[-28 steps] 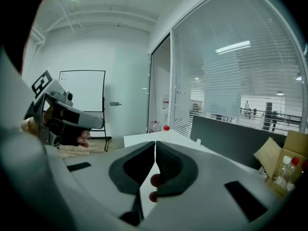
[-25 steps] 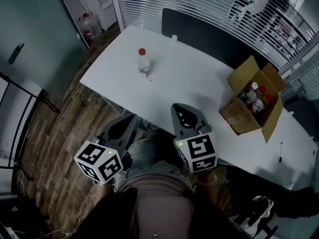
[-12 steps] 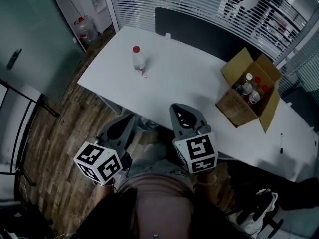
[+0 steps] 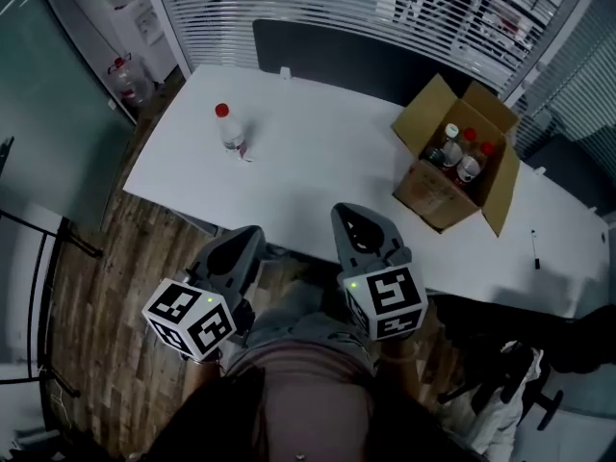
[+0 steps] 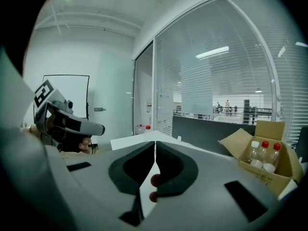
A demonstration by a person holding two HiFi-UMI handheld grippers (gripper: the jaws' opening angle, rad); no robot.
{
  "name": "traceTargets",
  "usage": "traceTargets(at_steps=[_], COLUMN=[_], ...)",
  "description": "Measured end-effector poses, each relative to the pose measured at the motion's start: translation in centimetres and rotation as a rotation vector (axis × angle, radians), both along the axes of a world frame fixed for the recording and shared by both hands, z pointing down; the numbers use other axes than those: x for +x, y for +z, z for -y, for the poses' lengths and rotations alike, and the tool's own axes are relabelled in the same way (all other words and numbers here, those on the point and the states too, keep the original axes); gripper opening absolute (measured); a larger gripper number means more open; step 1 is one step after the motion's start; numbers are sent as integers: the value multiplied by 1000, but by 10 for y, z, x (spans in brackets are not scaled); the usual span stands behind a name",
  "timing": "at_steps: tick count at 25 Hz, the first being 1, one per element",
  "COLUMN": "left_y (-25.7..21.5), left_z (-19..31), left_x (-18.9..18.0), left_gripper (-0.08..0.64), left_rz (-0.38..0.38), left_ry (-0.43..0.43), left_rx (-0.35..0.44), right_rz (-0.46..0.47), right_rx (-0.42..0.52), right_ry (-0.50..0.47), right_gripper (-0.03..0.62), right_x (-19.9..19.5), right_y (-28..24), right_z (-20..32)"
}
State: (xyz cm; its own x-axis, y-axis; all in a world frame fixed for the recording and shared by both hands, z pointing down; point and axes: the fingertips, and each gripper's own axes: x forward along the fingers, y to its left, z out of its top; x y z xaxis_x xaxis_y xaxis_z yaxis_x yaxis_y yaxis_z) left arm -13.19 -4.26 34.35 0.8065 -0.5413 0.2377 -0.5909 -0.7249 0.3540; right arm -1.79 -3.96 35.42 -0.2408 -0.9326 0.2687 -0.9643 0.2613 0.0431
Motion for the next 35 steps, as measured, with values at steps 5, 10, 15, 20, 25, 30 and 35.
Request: traceTargets(at_steps=[5,10,15,20,25,30,35], left_y=[8,3,-5,-11,-5,-7,-3], left_z=[16,40,55,60,65,68,75], left_x=[41,90,142,181,217,244,257], left_gripper=[9,9,9,9,9,9,9], left_rz=[-21,-22,-17,-18,-39,-30,-27], left_ry=[106,211,342,438,528,587,604], left_rx=[3,-2,-23,-37,-44,-43,-60], right_rz=[17,23,20,18,11,7,15], right_rx=[23,12,-8,-18,-26,-20,-25], right_ry=[115,217,341,424,501,554,584], right_gripper=[29,29,29,30,31,31,31], right_x=[47,96,141,173,201,221,234], right_y=[-8,-8,-14,-19,-16,-15,-13], right_z=[4,13,13,10,5,4,6])
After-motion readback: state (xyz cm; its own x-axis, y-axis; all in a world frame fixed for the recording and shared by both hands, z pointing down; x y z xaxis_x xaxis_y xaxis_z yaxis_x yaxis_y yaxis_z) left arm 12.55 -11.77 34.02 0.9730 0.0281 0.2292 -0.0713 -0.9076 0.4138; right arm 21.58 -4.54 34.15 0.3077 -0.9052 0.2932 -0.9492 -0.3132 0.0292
